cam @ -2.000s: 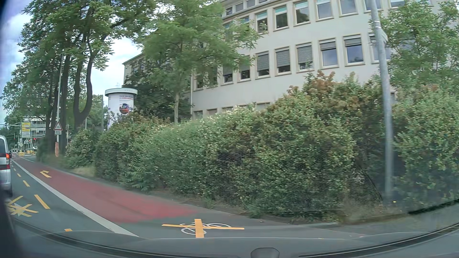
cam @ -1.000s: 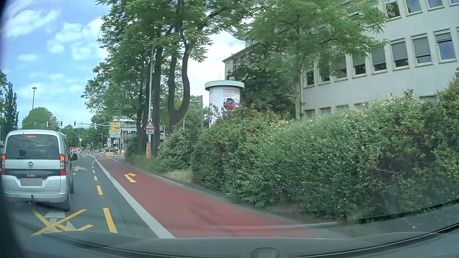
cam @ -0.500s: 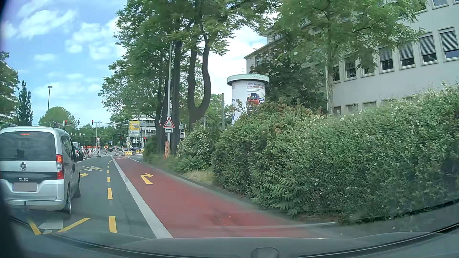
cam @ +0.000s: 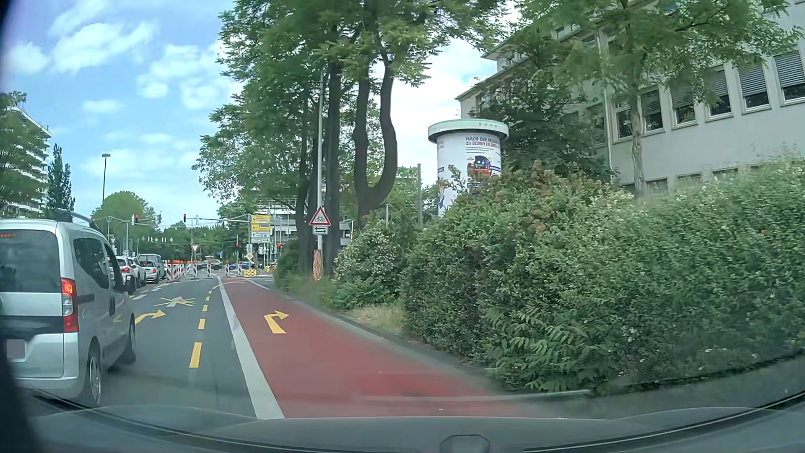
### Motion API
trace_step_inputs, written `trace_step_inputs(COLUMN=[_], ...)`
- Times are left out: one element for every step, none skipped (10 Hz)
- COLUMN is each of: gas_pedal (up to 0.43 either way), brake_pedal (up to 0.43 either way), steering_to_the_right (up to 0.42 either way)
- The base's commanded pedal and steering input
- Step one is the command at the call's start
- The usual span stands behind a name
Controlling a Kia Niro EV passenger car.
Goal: Follow the waypoints while adhering to traffic rules and regulations
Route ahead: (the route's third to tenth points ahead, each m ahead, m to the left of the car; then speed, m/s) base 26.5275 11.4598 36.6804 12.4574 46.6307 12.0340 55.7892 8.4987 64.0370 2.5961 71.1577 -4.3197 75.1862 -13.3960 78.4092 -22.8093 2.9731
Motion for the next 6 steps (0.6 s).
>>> trace_step_inputs(gas_pedal=[0.409, 0.37, 0.358, 0.339, 0.339, 0.339], brake_pedal=[0.03, 0.03, 0.03, 0.03, 0.03, 0.03], steering_to_the_right=[-0.216, -0.219, -0.221, -0.222, -0.222, -0.222])
